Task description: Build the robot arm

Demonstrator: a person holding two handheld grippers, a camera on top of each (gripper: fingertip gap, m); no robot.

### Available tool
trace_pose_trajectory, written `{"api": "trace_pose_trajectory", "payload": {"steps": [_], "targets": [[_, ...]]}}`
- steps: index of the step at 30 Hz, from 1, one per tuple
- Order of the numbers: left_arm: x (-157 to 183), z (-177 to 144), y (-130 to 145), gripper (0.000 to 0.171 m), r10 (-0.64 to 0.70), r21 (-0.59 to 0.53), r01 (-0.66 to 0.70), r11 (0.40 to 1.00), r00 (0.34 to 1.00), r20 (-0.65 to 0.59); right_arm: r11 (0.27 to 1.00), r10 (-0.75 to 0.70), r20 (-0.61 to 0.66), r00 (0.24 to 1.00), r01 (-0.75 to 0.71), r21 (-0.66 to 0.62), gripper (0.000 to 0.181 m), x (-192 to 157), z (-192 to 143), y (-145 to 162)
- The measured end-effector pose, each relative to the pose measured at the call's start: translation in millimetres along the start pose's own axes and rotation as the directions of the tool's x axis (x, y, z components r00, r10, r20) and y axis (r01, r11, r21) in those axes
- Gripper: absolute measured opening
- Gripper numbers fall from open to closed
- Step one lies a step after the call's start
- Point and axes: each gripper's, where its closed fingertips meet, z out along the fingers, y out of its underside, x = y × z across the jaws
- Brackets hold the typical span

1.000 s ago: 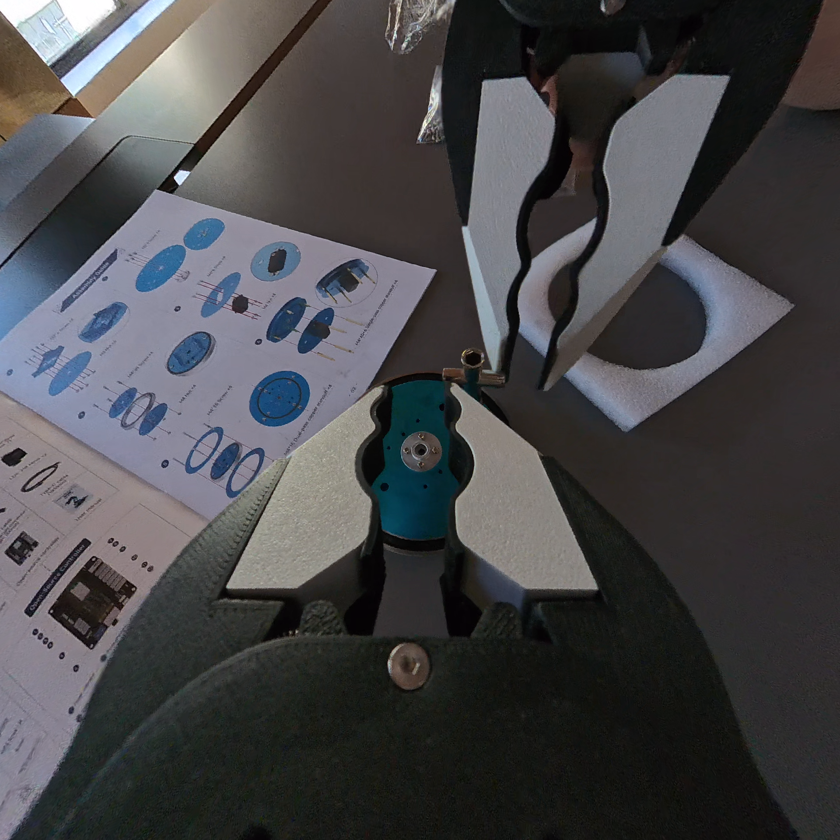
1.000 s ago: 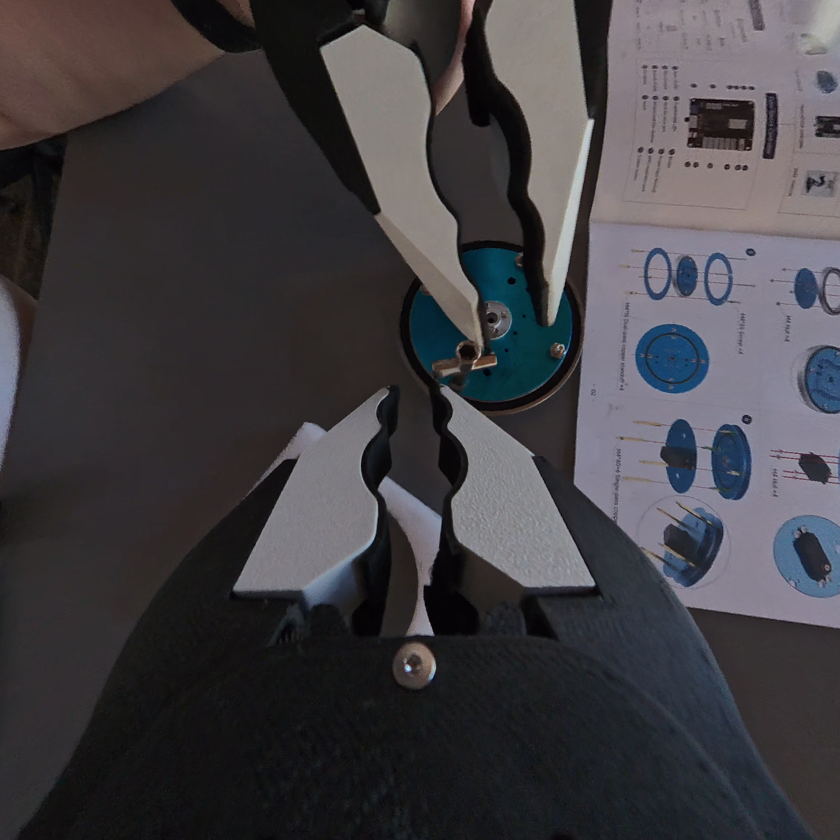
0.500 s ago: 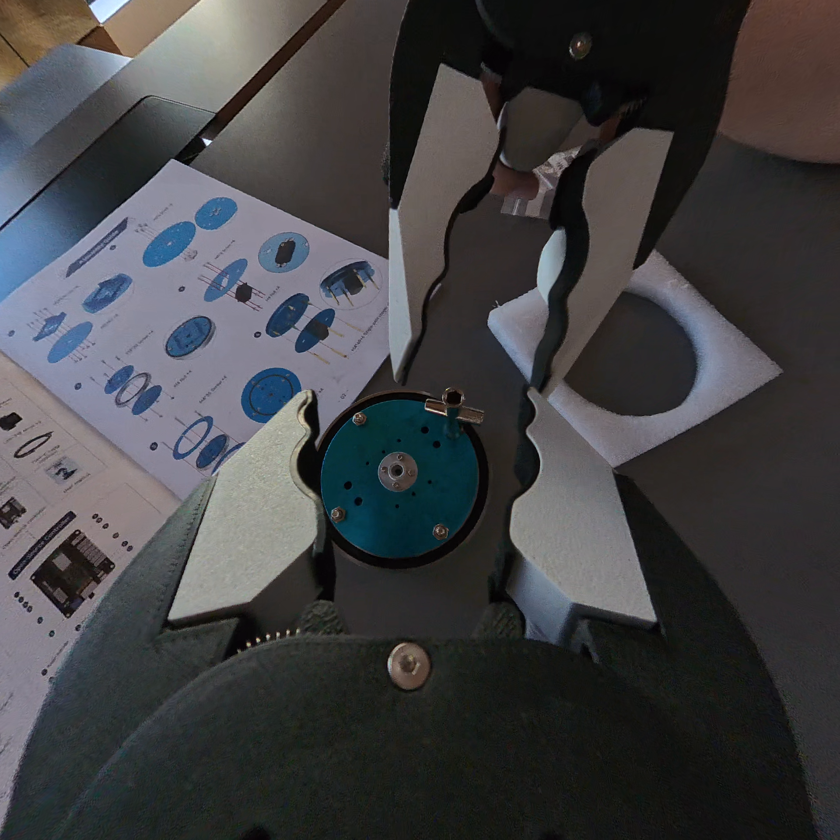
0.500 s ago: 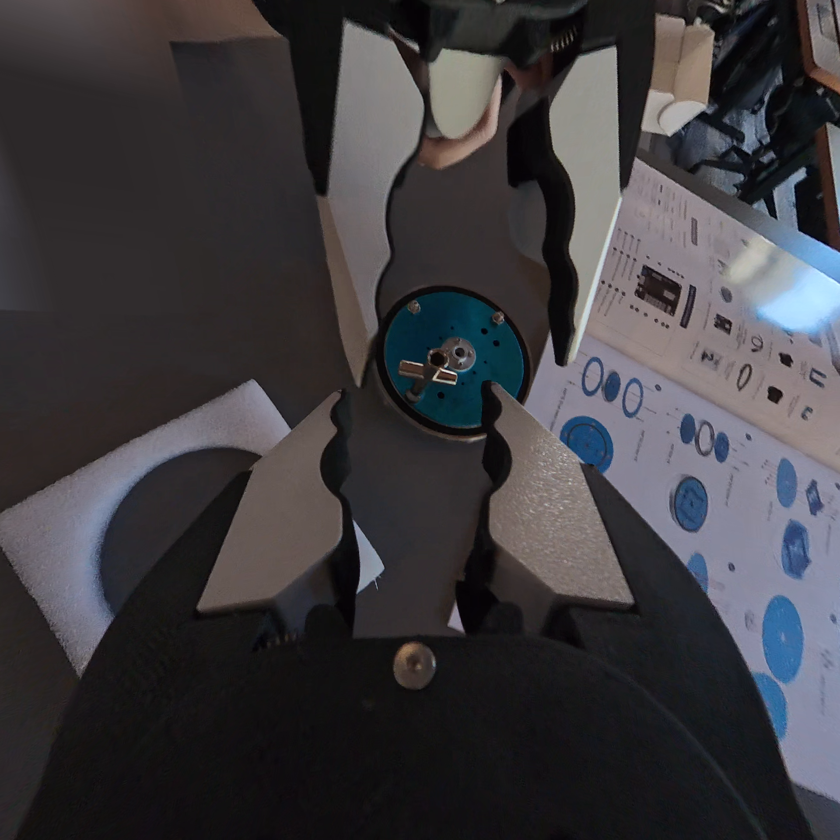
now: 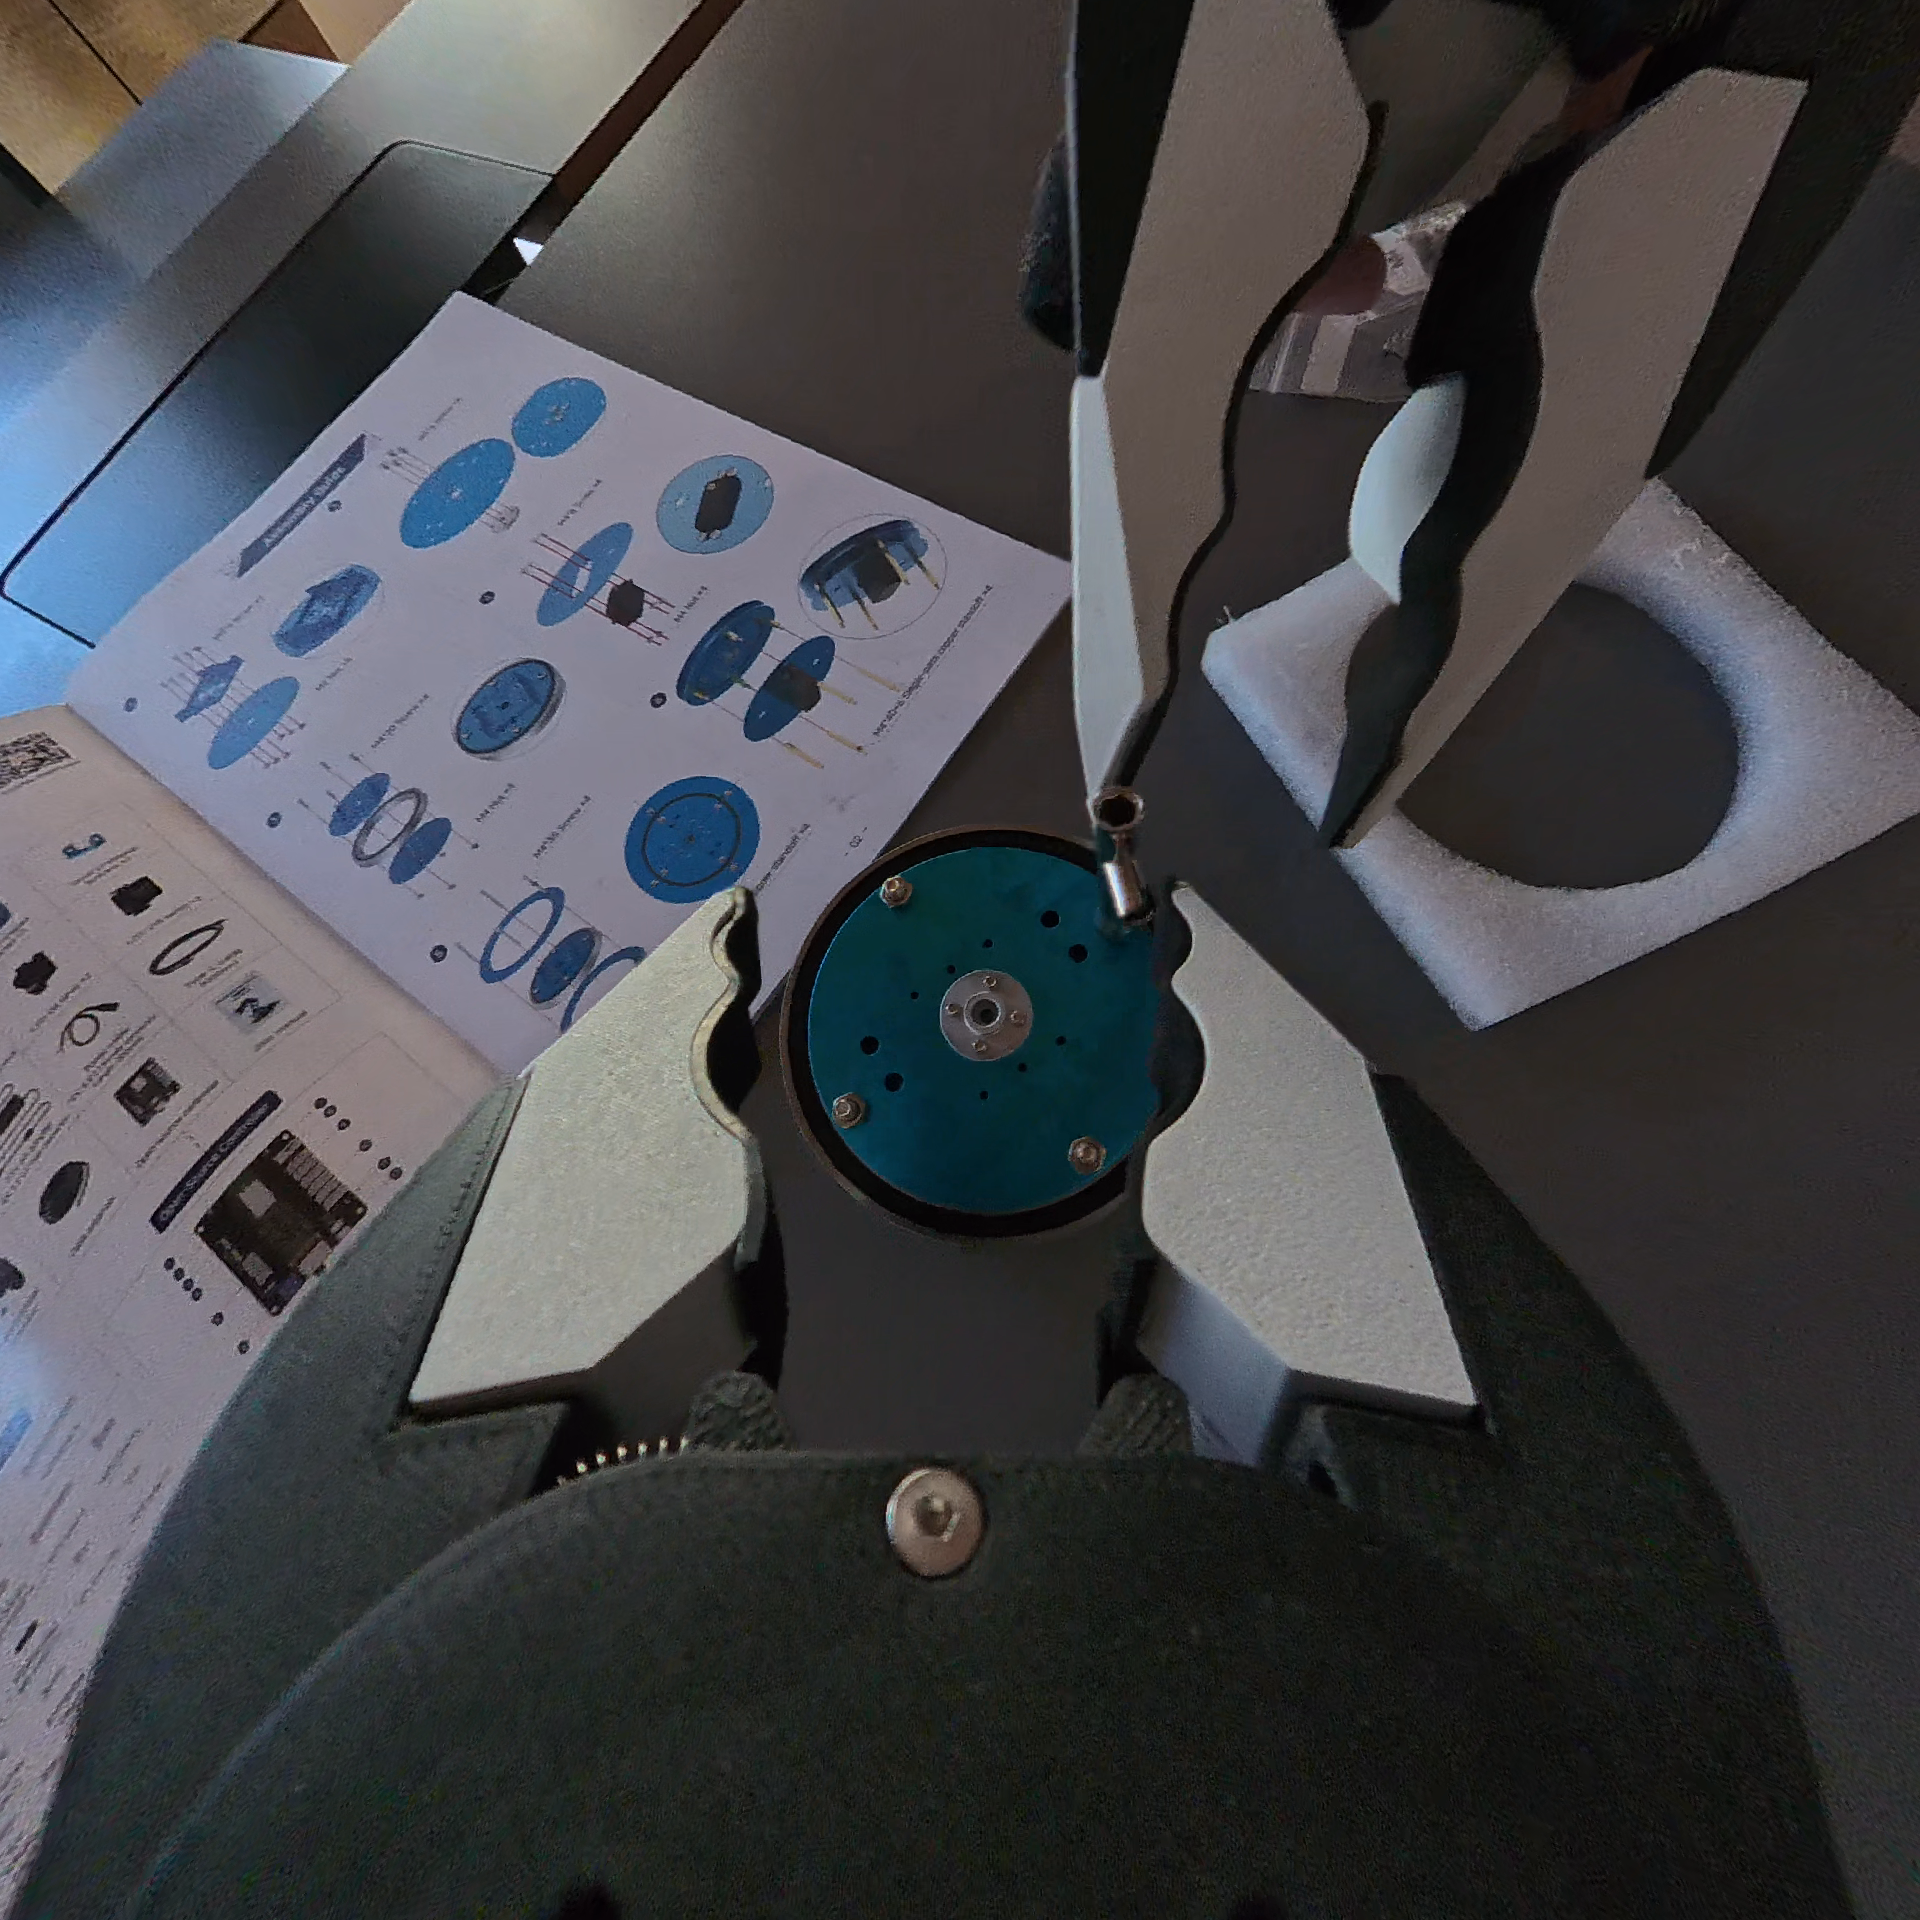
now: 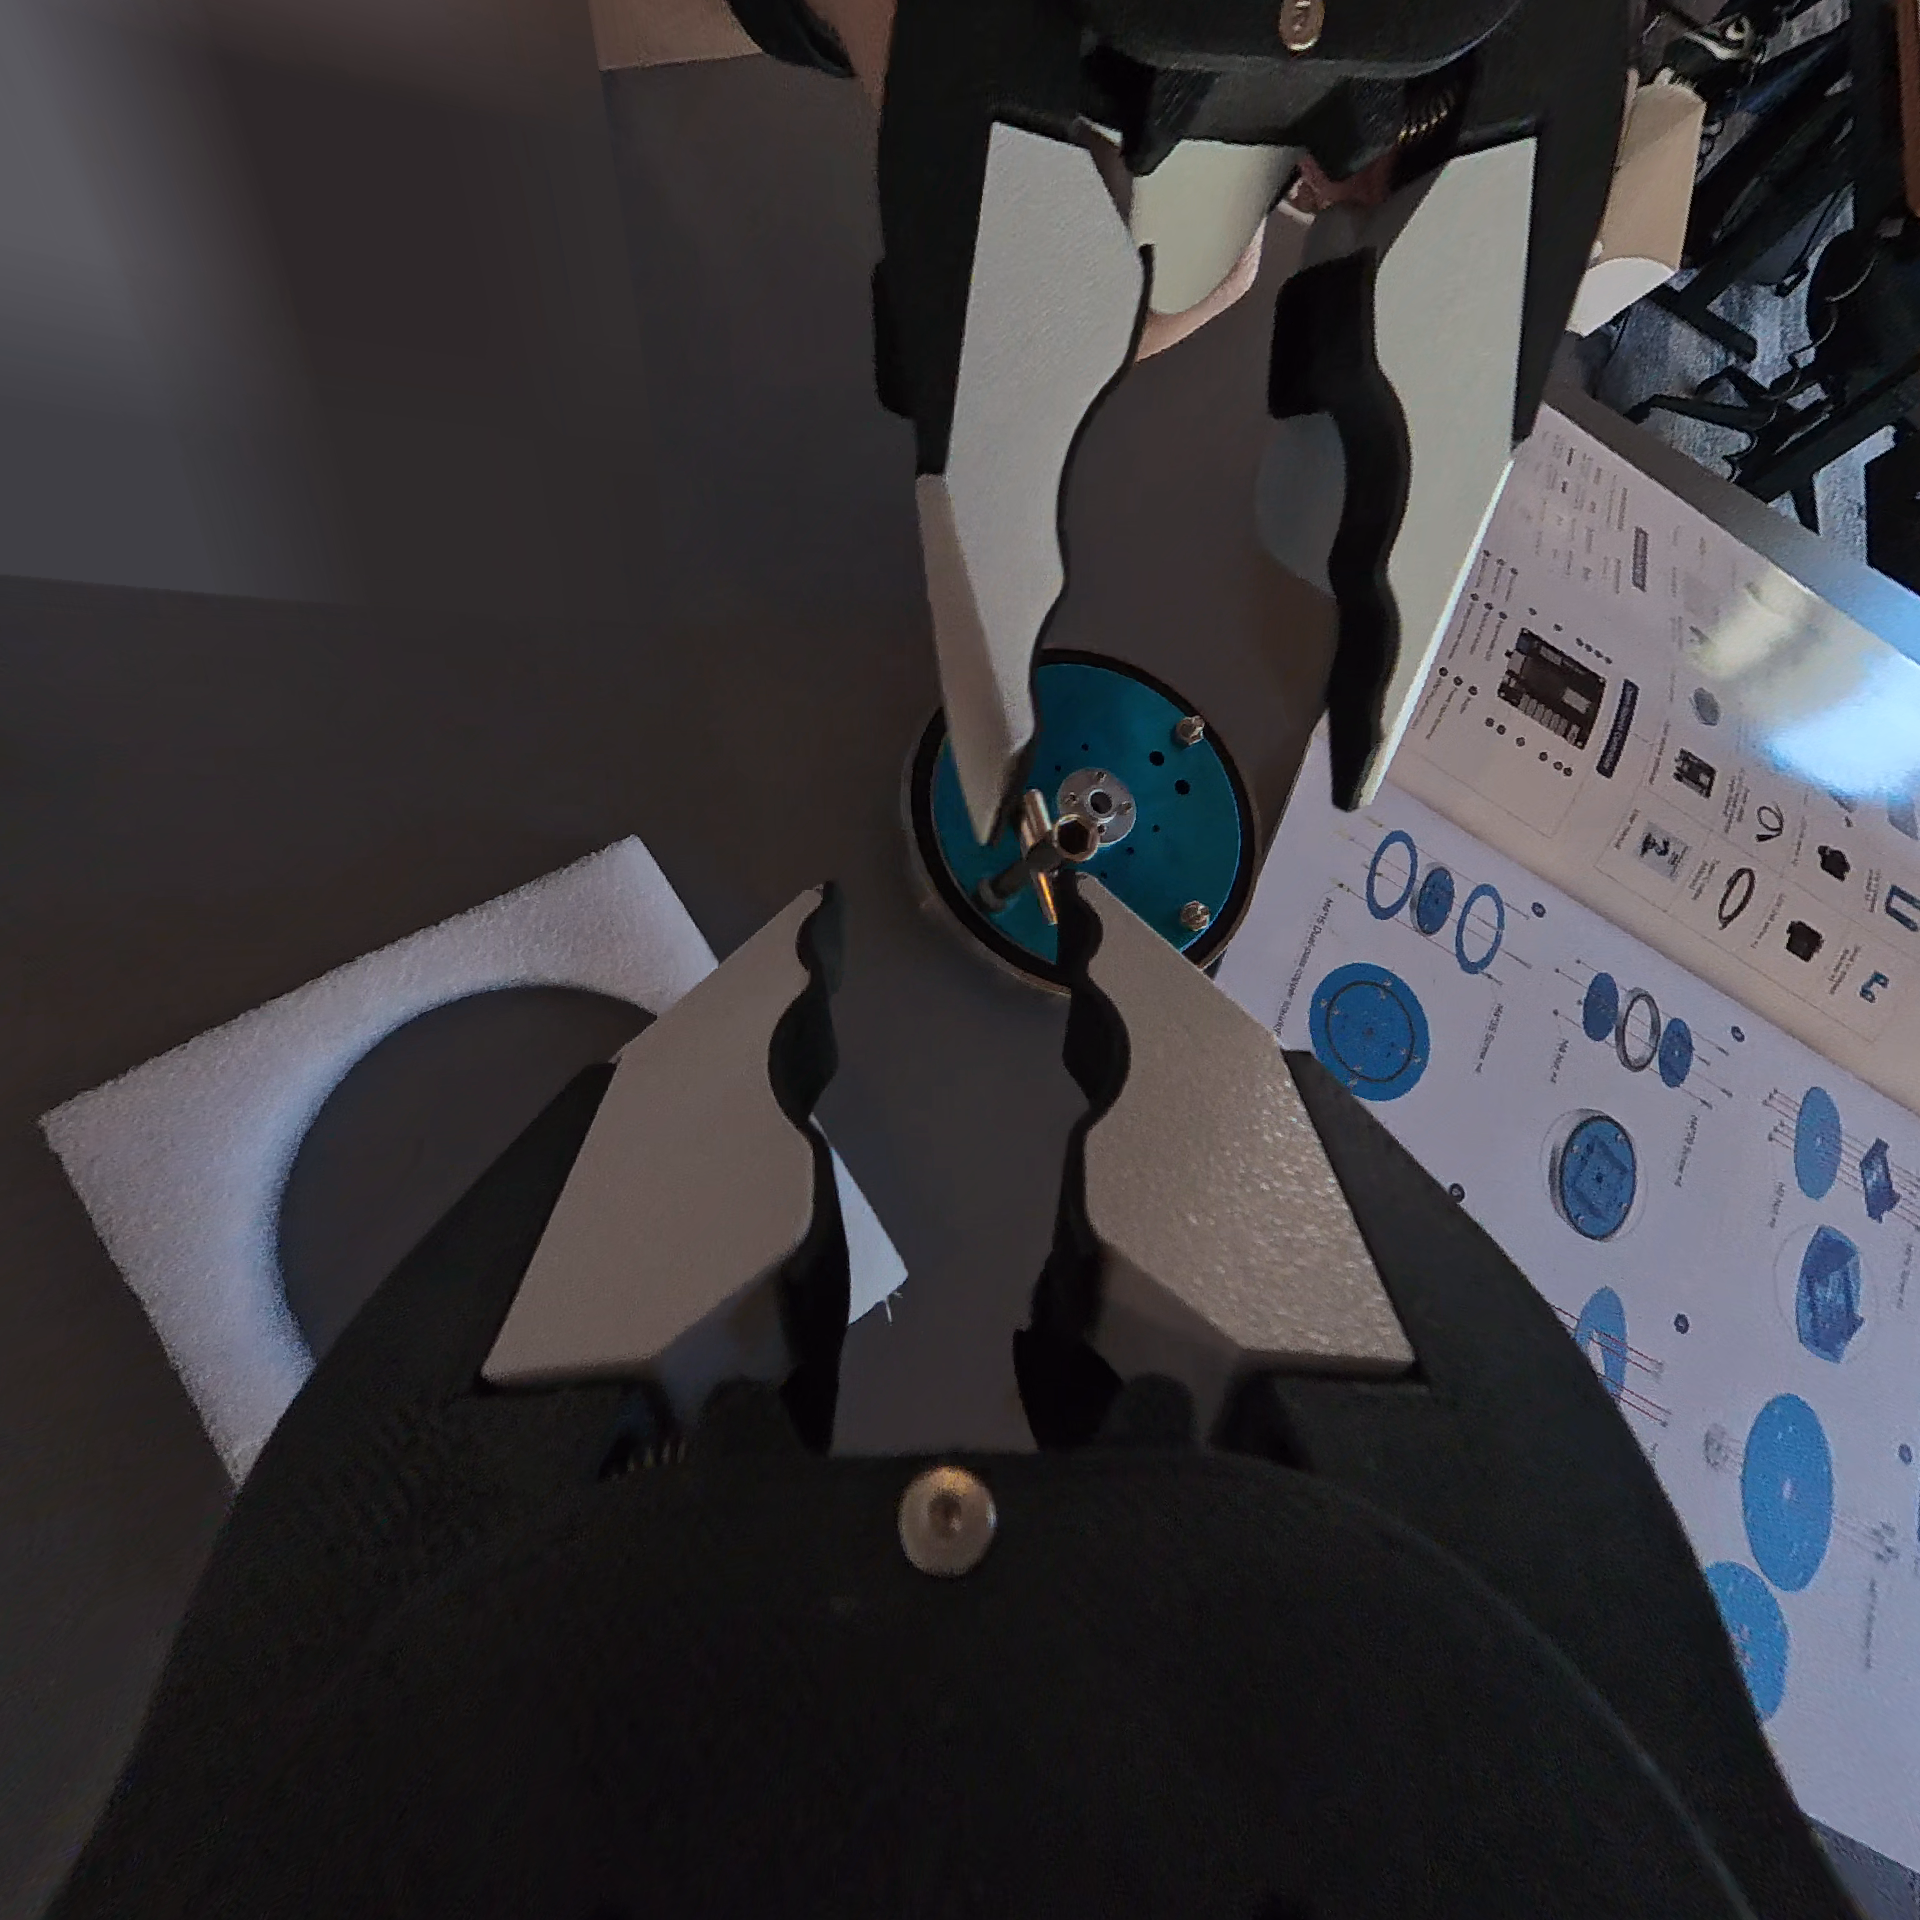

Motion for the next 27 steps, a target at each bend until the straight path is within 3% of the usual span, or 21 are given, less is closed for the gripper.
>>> {"api": "trace_pose_trajectory", "payload": {"steps": [11, 27], "targets": [[-3, -2, 4, 0.074, 0.000, -0.001, 0.000, 1.000, 1.000, -0.013, 0.995, 0.098, -0.013, 0.995, -0.098, -0.006, 0.044, 3, 1, 4], [-12, -8, 8, 0.066, -0.034, 0.002, 0.034, 0.999, 0.999, -0.007, 0.991, 0.105, -0.020, 0.994, -0.106, -0.078, 0.037, -12, -1, 7]]}}
